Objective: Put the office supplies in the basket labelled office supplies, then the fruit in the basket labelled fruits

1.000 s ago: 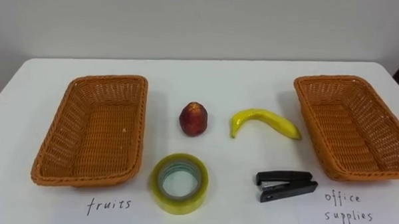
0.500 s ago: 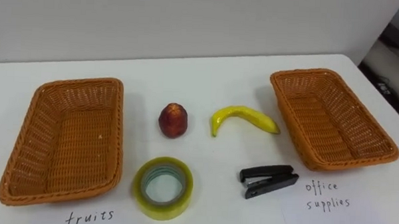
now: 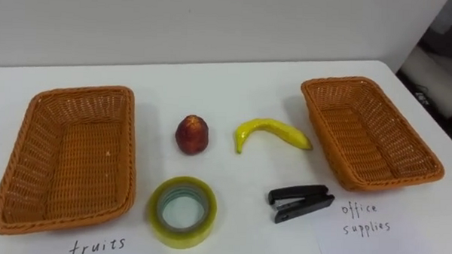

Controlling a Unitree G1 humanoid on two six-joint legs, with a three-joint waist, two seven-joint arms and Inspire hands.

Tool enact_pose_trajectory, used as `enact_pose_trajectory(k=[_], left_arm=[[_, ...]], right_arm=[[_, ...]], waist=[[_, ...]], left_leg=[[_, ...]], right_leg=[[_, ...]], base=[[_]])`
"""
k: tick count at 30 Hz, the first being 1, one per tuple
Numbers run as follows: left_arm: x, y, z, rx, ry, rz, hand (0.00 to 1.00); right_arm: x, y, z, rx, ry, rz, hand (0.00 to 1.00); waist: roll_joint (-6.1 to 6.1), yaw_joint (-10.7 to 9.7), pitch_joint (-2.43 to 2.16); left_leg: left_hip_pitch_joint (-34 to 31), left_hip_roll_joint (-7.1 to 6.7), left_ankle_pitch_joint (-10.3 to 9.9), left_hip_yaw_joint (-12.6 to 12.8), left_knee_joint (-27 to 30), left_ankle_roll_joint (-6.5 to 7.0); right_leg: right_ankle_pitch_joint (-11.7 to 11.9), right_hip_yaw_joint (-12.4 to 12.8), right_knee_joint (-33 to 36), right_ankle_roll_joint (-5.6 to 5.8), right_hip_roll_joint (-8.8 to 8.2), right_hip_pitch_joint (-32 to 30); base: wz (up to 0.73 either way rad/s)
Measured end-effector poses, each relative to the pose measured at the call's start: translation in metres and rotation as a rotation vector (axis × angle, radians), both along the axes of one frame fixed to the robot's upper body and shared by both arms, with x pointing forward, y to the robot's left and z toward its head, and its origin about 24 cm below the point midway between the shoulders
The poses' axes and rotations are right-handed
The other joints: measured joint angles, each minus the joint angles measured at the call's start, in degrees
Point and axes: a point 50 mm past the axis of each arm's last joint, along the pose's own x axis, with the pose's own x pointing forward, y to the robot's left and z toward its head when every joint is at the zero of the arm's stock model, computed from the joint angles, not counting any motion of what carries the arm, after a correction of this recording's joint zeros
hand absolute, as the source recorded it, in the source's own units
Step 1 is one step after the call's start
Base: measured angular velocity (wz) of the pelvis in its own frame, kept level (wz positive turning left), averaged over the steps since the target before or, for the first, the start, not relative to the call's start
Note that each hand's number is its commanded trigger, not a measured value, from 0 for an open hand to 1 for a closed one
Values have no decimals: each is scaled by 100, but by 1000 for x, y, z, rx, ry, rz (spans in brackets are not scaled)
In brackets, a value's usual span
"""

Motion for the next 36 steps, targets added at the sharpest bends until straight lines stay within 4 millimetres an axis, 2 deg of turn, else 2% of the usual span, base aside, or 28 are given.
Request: enact_pose_trajectory(k=[3,8,13,18,22,24,28,31,33,34,36], left_arm=[[0,1,2,5,-10,-2,0],[2,-1,2,4,-22,-12,0],[2,2,2,7,-18,-13,0],[3,1,1,3,-20,-27,0],[4,0,1,0,-17,-36,0],[7,0,1,2,-24,-39,0],[8,-3,-3,-8,-10,-53,0],[10,-3,-3,-4,-10,-52,0],[11,-3,-4,-6,-9,-50,0],[11,-3,-5,-8,-5,-50,0],[11,-3,-5,-8,-1,-53,0]], right_arm=[[8,-5,12,-42,-12,-17,0],[27,-11,42,-217,22,18,0],[44,-14,81,-435,13,20,0],[55,-12,113,-678,49,74,0],[66,-11,145,-797,-31,38,0],[70,-7,160,-891,-38,33,0],[79,3,190,-1071,-103,8,0],[83,8,202,-1146,-131,7,0],[85,11,209,-1197,-135,8,0],[85,15,216,-1252,-137,11,0],[88,22,230,-1330,-167,10,0]], waist=[[13,-5,5],[22,7,2],[15,64,6],[1,111,7],[5,118,23],[-6,150,16],[-25,167,32],[-67,172,52],[-87,186,50],[-112,202,31],[-120,207,29]], left_leg=[[-19,2,2,-3,-6,1],[-85,-3,2,-3,-11,1],[-114,-2,2,-14,-9,1],[-122,-3,2,-19,-10,1],[-142,-5,2,-19,-11,1],[-180,-5,2,-19,-6,1],[-204,-5,2,-31,-7,1],[-219,-3,2,-62,-7,1],[-223,-3,2,-58,-7,1],[-233,-4,2,-59,-8,1],[-235,-4,2,-59,-9,1]], right_leg=[[10,-5,-29,-2,2,-4],[14,-2,-29,2,3,-53],[17,-2,-53,1,6,-78],[17,-10,-47,1,4,-71],[17,-15,-52,1,3,-83],[16,-14,-46,1,4,-133],[16,-36,-49,1,4,-156],[18,-54,-51,-1,7,-160],[18,-48,-51,-1,6,-161],[19,-48,-50,0,5,-159],[23,-45,-45,0,6,-167]], base=[[0],[1],[0],[0],[0],[0],[0],[4],[0],[0],[0]])
